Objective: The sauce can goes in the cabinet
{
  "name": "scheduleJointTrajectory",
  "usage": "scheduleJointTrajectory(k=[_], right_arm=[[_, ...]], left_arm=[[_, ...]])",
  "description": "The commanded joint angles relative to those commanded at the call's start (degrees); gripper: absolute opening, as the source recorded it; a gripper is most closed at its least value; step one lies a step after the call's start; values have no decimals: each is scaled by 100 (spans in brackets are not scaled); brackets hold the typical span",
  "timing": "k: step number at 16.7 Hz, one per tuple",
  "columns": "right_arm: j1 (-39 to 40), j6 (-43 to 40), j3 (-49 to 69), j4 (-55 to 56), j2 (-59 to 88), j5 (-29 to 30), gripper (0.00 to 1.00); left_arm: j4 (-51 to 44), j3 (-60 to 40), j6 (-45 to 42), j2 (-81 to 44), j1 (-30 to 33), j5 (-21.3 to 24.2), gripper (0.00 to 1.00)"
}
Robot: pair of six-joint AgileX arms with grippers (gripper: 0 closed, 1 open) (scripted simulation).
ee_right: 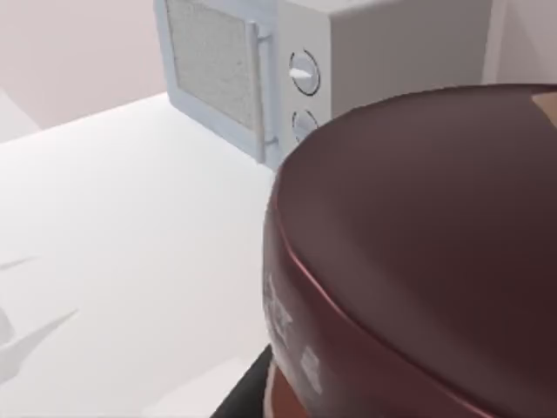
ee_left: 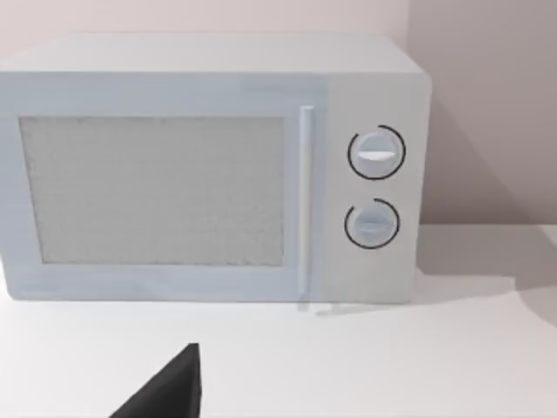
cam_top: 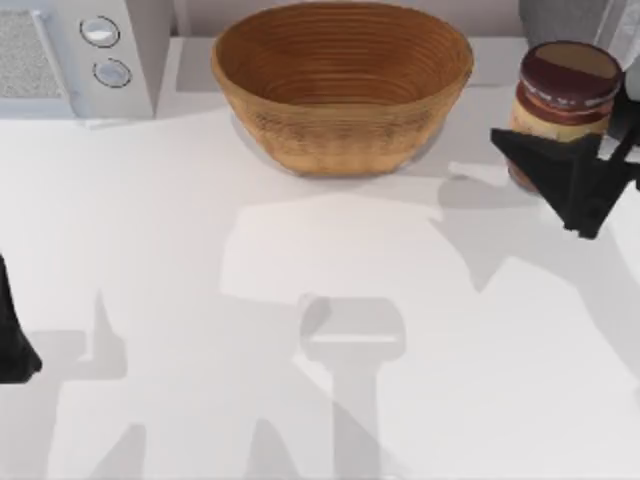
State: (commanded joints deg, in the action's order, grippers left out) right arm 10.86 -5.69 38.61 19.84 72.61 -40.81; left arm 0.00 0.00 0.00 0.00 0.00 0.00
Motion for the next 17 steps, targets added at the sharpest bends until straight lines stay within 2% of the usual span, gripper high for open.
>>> scheduleJointTrajectory(k=[6,14,17], right_arm=[[-430,123,-1049,-549,-2168,1271,0],[-955,340,-3118,-1472,-6213,3444,0],[-1086,493,-3680,-1836,-7019,3944,0]], left_arm=[[0,0,0,0,0,0,100],[0,0,0,0,0,0,100],[0,0,0,0,0,0,100]])
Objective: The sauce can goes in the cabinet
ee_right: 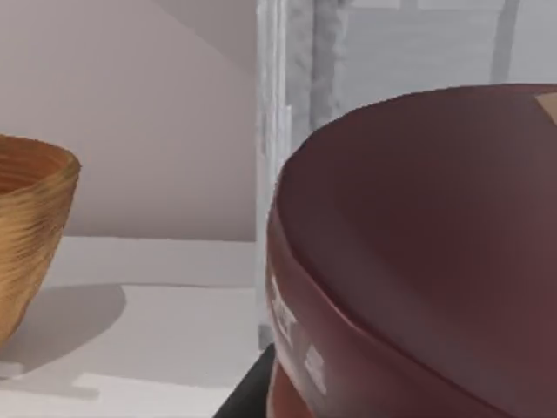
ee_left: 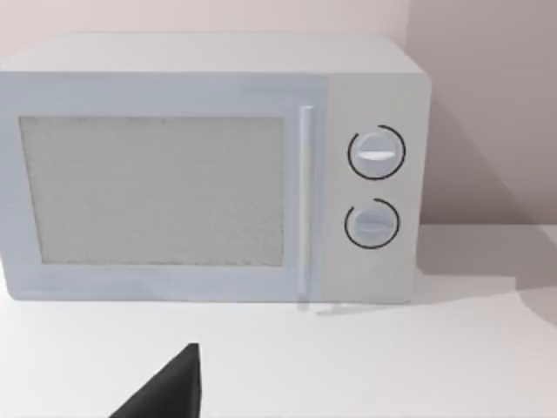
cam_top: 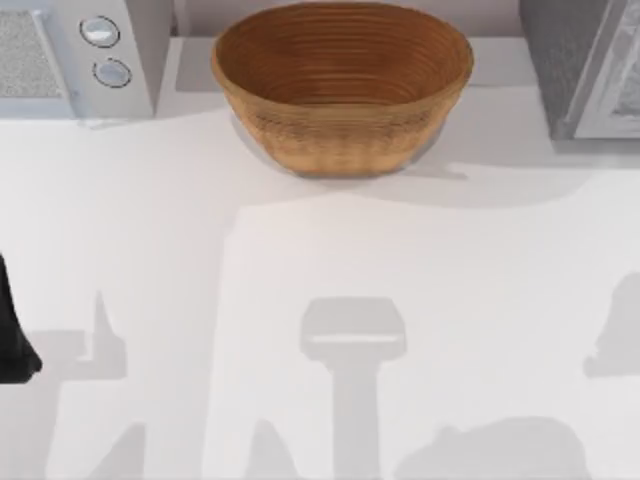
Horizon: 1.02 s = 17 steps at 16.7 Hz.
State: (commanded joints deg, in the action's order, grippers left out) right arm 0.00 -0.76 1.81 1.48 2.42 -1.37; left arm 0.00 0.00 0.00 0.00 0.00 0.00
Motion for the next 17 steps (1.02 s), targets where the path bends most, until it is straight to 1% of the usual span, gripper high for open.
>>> scheduleJointTrajectory(k=[2,8,10,13,17], right_arm=[[-2,68,-164,-132,-217,125,0],[14,80,-174,-140,-218,125,0],[56,92,2,-195,-59,132,0],[162,132,724,-413,532,202,0],[320,195,2439,-901,1800,411,0]], left_arm=[[0,0,0,0,0,0,100],[0,0,0,0,0,0,100],[0,0,0,0,0,0,100],[0,0,0,0,0,0,100],[0,0,0,0,0,0,100]])
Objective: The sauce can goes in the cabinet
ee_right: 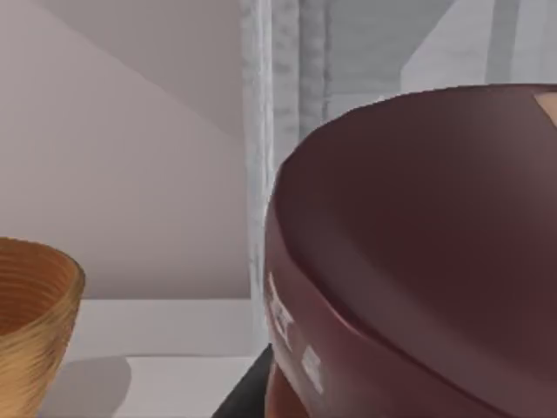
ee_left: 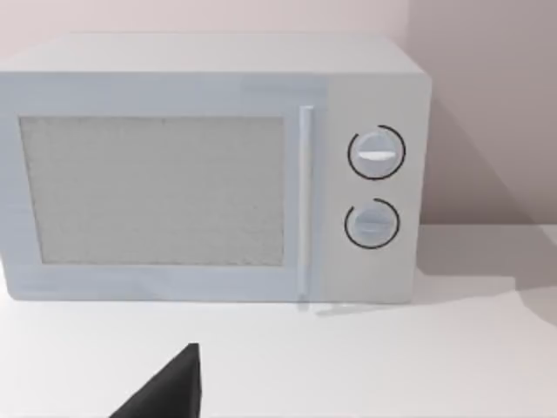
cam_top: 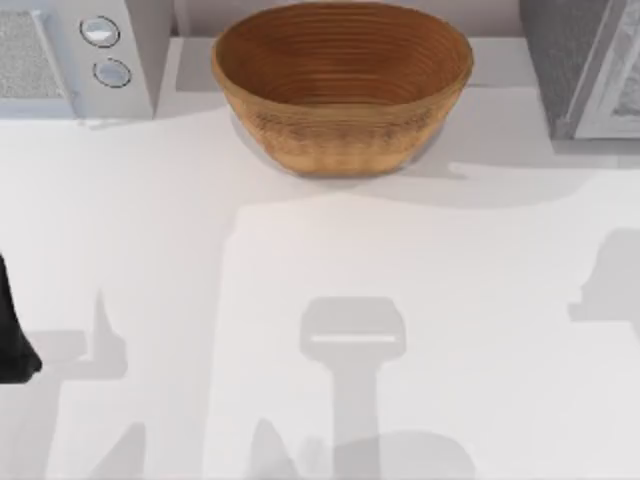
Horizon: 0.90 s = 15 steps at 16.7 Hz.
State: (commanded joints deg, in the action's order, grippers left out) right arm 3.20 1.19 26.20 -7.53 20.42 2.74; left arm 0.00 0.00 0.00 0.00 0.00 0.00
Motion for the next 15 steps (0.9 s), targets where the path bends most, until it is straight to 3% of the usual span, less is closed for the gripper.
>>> scheduleJointTrajectory(k=[10,15], right_arm=[[489,63,5556,-1496,3859,626,0],[701,11,7458,-2026,5232,813,0]], left_arm=[[0,0,0,0,0,0,100],[0,0,0,0,0,0,100]])
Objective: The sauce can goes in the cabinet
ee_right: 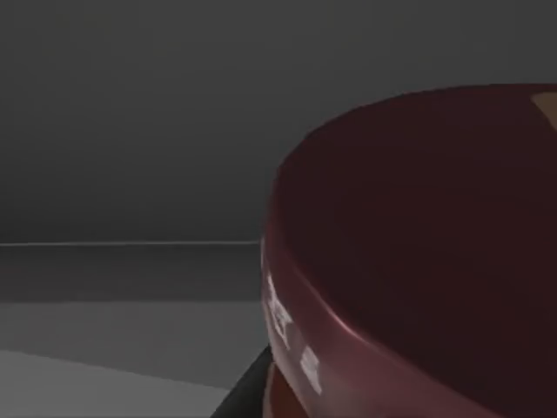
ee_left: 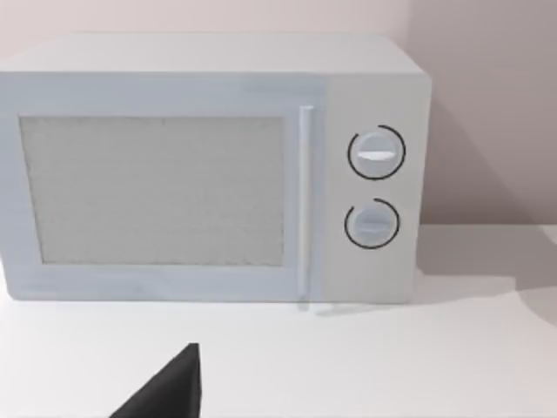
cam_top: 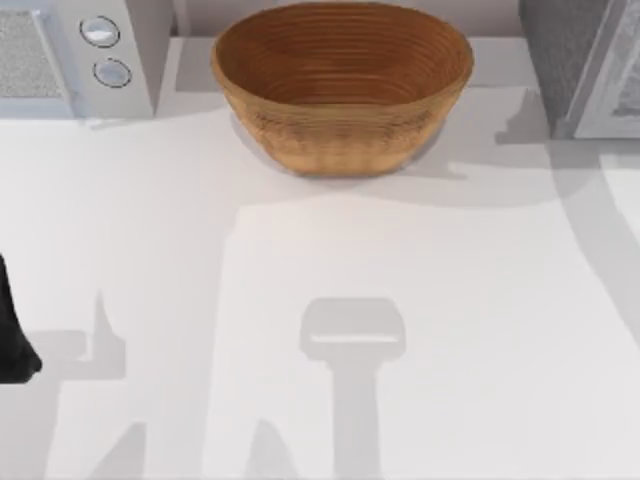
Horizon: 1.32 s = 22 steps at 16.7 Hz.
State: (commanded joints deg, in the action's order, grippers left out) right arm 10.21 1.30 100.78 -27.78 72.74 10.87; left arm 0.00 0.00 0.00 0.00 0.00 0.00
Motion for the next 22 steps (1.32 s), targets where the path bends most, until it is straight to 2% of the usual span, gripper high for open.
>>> scheduleJointTrajectory(k=[3,12,22], right_arm=[[68,-29,529,-159,412,51,0],[27,-22,803,-127,681,15,0],[-402,-1,2950,249,3266,-354,0]], left_arm=[[0,0,0,0,0,0,100],[0,0,0,0,0,0,100],[0,0,0,0,0,0,100]])
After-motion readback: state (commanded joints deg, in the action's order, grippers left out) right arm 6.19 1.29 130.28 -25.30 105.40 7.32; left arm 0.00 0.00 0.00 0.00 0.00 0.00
